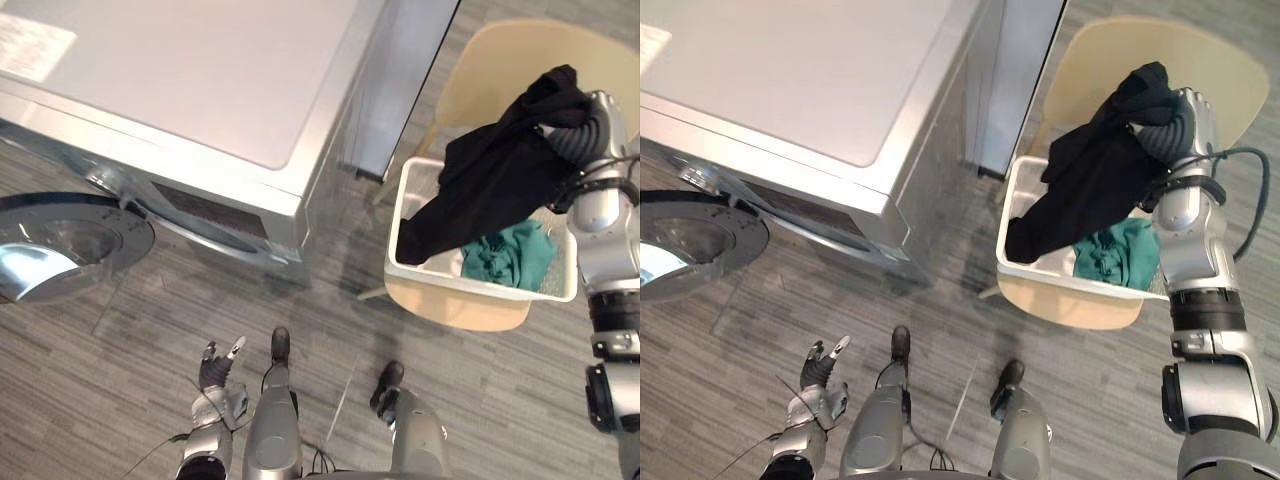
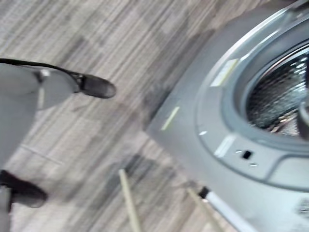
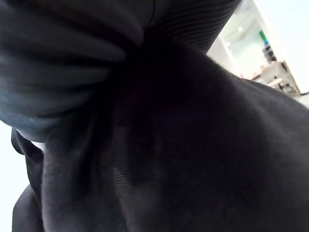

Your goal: Pick up the laundry basket with both hands and put the clothes into the washing machine.

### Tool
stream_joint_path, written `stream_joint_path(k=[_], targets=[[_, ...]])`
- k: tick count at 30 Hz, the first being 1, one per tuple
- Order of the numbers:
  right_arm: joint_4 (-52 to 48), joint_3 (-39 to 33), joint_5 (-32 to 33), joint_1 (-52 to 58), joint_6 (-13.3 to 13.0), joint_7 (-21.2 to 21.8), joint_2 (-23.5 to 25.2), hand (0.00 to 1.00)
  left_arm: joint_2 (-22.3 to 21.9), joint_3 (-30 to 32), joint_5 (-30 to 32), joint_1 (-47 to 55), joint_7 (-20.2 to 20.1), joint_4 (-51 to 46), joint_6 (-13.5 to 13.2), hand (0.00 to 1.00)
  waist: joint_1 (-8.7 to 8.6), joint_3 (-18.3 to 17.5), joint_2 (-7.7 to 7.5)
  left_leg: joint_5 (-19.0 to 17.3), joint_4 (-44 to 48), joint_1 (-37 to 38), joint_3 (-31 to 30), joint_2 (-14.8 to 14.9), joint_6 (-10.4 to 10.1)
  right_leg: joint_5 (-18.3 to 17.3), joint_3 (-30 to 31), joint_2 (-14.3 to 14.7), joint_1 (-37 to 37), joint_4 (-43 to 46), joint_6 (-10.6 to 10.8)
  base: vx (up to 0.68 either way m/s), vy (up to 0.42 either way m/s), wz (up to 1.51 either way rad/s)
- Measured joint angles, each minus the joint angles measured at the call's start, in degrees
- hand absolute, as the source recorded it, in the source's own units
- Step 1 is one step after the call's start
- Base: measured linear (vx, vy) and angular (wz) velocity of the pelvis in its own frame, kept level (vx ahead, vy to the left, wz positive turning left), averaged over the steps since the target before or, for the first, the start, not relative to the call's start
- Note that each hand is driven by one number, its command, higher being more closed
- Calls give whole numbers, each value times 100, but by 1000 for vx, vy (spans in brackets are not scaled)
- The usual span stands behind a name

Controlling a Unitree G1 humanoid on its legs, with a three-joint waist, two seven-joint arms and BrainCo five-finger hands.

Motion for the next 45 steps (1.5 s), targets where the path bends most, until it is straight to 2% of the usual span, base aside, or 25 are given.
stream_joint_path(k=[2, 4, 5, 7, 9, 13, 15, 17, 20, 23, 26, 31, 35, 37, 39, 41, 45], targets=[[-237, -345, -69, 346, -3, -15, 108, 100, -3, 430, -110, 186, 23, -764, -11, 0, -6, -252, 6, -4, -1, 107, -111, -10, -4, -4, -123, 15, 264, -140, 16, 110, -3, 31], [-538, -653, -93, 542, -6, -74, 258, 100, -44, 1127, -343, 208, 91, -1827, -83, 0, -3, -545, 36, -7, -2, 224, -163, -19, -3, 26, -271, 64, 544, -349, 61, 84, -10, 22], [-595, -695, -94, 542, -11, -76, 286, 100, -46, 1265, -382, 206, 147, -2092, -121, 0, -10, -578, 54, -7, -2, 285, -179, -23, -3, 42, -303, 77, 647, -419, 79, 57, -11, 15], [-809, -792, -105, 542, -23, -80, 357, 100, -55, 1663, -358, 196, 396, -3025, -201, 0, 1, -756, 119, -19, -4, 458, -186, -26, 2, 106, -349, 133, 948, -663, 108, 38, -4, 10], [-1009, -785, -121, 537, -57, -81, 379, 100, -56, 1921, -38, 89, 679, -3723, -272, 0, 15, -980, 212, -28, -4, 554, -184, -21, 9, 221, -397, 203, 1178, -925, 111, 24, -2, 7], [-1240, -699, -125, 317, -106, -92, 398, 100, -26, 1887, 505, -59, 1169, -4739, -362, 0, 26, -1184, 345, -131, -8, 749, -113, 27, 11, 358, -390, 332, 1452, -1264, 113, -23, -2, -3], [-1490, -616, -78, 85, -127, -219, 421, 100, 22, 1500, 914, -246, 1357, -5488, -503, 0, 16, -1300, 379, -133, -9, 814, -57, 17, 11, 500, -322, 366, 1595, -1474, 123, -29, 15, -14], [-1681, -444, -68, -201, -303, -338, 421, 100, 148, 977, 1041, -469, 1401, -5812, -691, 0, 12, -1368, 421, -133, -9, 847, 22, 12, 13, 598, -255, 384, 1626, -1605, 123, -35, 19, -18], [-1679, -68, -18, -919, -484, -424, 419, 100, 334, 47, 987, -1067, 1178, -5881, -885, 0, -2, -1419, 475, -130, -18, 892, 125, 15, 17, 717, -120, 402, 1625, -1712, 102, -66, 20, -23], [-1657, 172, -8, -1616, -513, -483, 407, 100, 399, -888, 476, -1579, 706, -5820, -946, 0, -32, -1428, 488, -130, -52, 906, 212, 11, 17, 759, -35, 407, 1621, -1806, 125, -47, 12, -14], [-1501, 421, 77, -2263, -524, -534, 397, 100, 490, -1787, -239, -2096, 195, -5407, -944, 0, -98, -1439, 497, -124, -56, 931, 239, 10, 23, 791, 7, 409, 1621, -1813, 150, -19, 6, -5], [-1220, 826, 249, -2747, -569, -635, 423, 100, 509, -2819, -806, -2938, -289, -4424, -792, 0, -172, -1445, 495, -101, -60, 1033, 384, 14, 48, 873, 167, 407, 1607, -1814, 86, 10, 0, -12], [-1022, 890, 265, -2762, -547, -639, 476, 100, 466, -3085, -1115, -3316, -398, -3937, -668, 0, -317, -1450, 502, -101, -62, 1058, 451, 27, 48, 890, 235, 412, 1579, -1815, 78, 0, -6, -13], [-943, 969, 369, -2877, -493, -641, 484, 100, 469, -3179, -1172, -3513, -446, -3622, -642, 0, -323, -1453, 508, -101, -64, 1068, 551, 51, 48, 925, 348, 428, 1489, -1820, 68, -15, -8, -30], [-948, 993, 373, -2905, -491, -644, 532, 100, 462, -3286, -1486, -3629, -453, -3436, -595, 0, -353, -1454, 507, -101, -64, 1076, 574, 66, 48, 952, 371, 448, 1491, -1853, 51, -14, -13, -14], [-949, 1042, 373, -2905, -486, -712, 692, 100, 448, -3467, -1891, -3922, -447, -3070, -505, 0, -471, -1457, 506, -99, -62, 1087, 589, 105, 44, 988, 397, 498, 1510, -1923, 17, -21, -17, -8], [-962, 1046, 373, -2906, -479, -726, 865, 100, 341, -3607, -2200, -4258, -430, -2886, -477, 0, -534, -1462, 500, -100, -59, 1084, 589, 157, 43, 988, 404, 550, 1513, -1956, -18, -12, -16, -3]])
